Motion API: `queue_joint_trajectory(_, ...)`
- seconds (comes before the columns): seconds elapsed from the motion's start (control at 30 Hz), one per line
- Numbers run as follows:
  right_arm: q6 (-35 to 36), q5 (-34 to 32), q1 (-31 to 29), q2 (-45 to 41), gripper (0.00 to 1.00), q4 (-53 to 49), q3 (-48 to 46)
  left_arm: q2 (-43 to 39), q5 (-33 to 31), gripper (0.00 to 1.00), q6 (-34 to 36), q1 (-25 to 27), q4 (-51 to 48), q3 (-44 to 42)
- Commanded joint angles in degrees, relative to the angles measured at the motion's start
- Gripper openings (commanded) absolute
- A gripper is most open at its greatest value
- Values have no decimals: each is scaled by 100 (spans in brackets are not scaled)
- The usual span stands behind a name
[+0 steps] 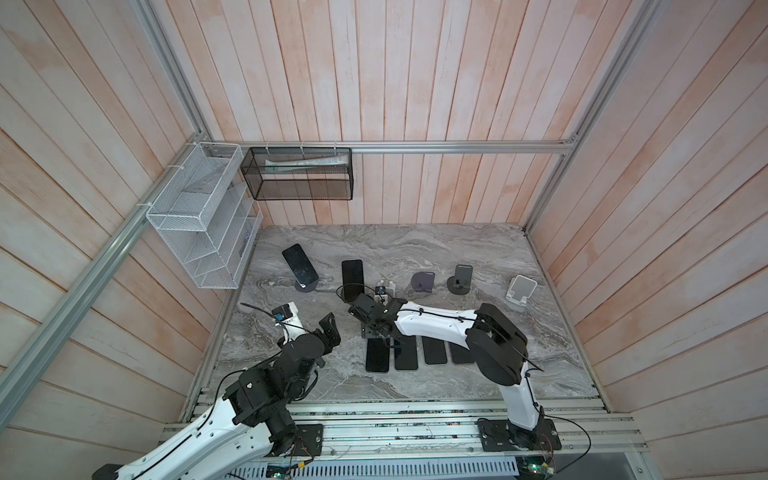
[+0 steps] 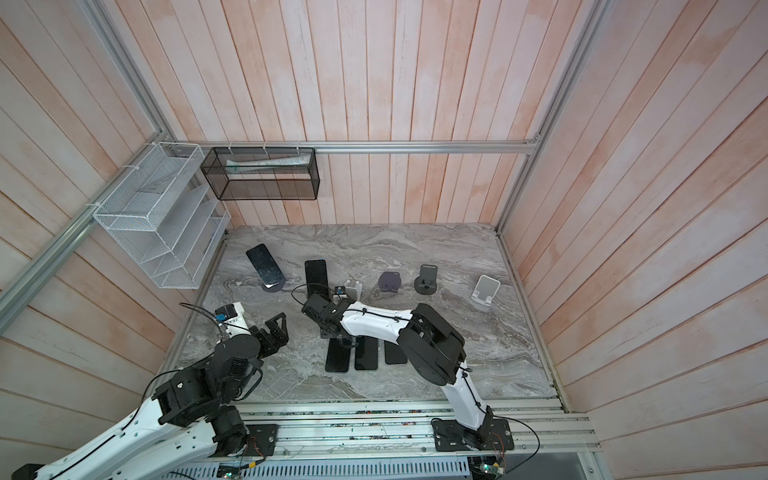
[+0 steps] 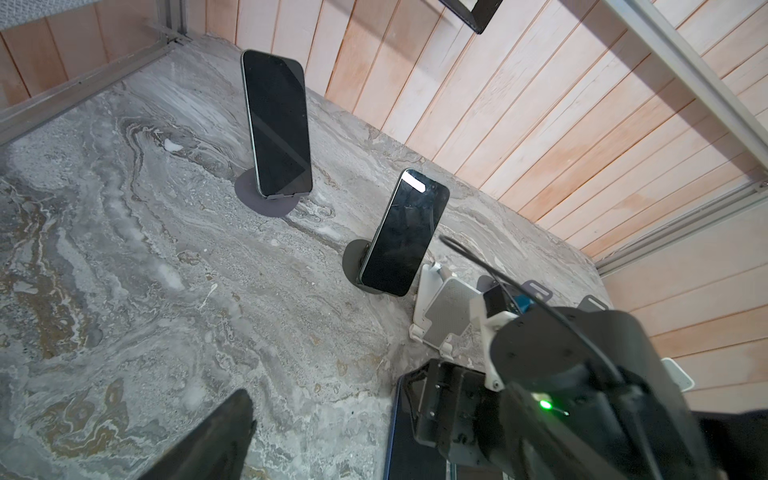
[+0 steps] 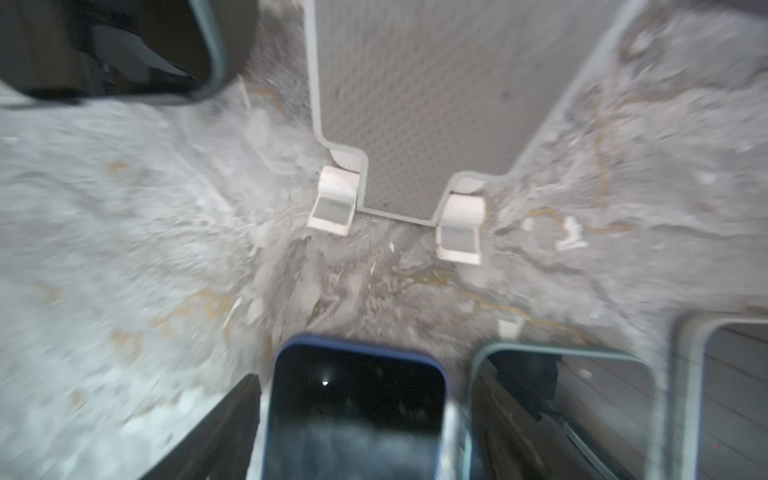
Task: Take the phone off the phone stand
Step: 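Open and raise the right gripper while the left gripper reaches toward the green-edged phone, then lower the left gripper onto the green-edged phone on the black round stand and close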
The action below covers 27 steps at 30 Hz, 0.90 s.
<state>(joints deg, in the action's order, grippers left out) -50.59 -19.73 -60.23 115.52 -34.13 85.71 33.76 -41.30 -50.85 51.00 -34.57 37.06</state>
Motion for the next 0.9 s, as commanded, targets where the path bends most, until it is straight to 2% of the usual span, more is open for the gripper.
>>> queue_joint_trajectory(0.0,604,-88,31,-869,82,474,-332,93,-274,95,371,-22,150,279)
queue_joint_trajectory(0.13,1392,-420,233,-1813,85,726,-805,319,-371,96,667,-29,435,420)
queue_joint_trajectory(0.23,2063,-400,700,-2616,87,1038,-1357,642,-324,98,972,-42,824,508)
queue_joint_trajectory(0.33,2613,-286,1368,-3543,91,1830,-2364,1151,-101,100,1293,-135,1149,703)
queue_joint_trajectory(0.43,2785,618,2423,-4389,96,2718,-3419,1799,474,100,1603,-392,1303,1023)
queue_joint_trajectory(0.5,2646,1723,3362,-4744,97,3129,-3934,2291,939,100,1683,-675,1296,1286)
queue_joint_trajectory(0.57,2535,2529,4054,-4859,98,3346,-4214,2754,1414,100,1601,-1063,1182,1569)
queue_joint_trajectory(0.63,2532,2890,4416,-4830,98,3420,-4352,3228,1908,100,1448,-1507,904,1936)
queue_joint_trajectory(0.73,2510,2676,4553,-4637,98,3357,-4476,4019,2430,100,1487,-1979,469,2628)
queue_joint_trajectory(0.87,2463,2762,4775,-4469,98,3441,-4704,4804,2295,100,1987,-2051,125,3429)
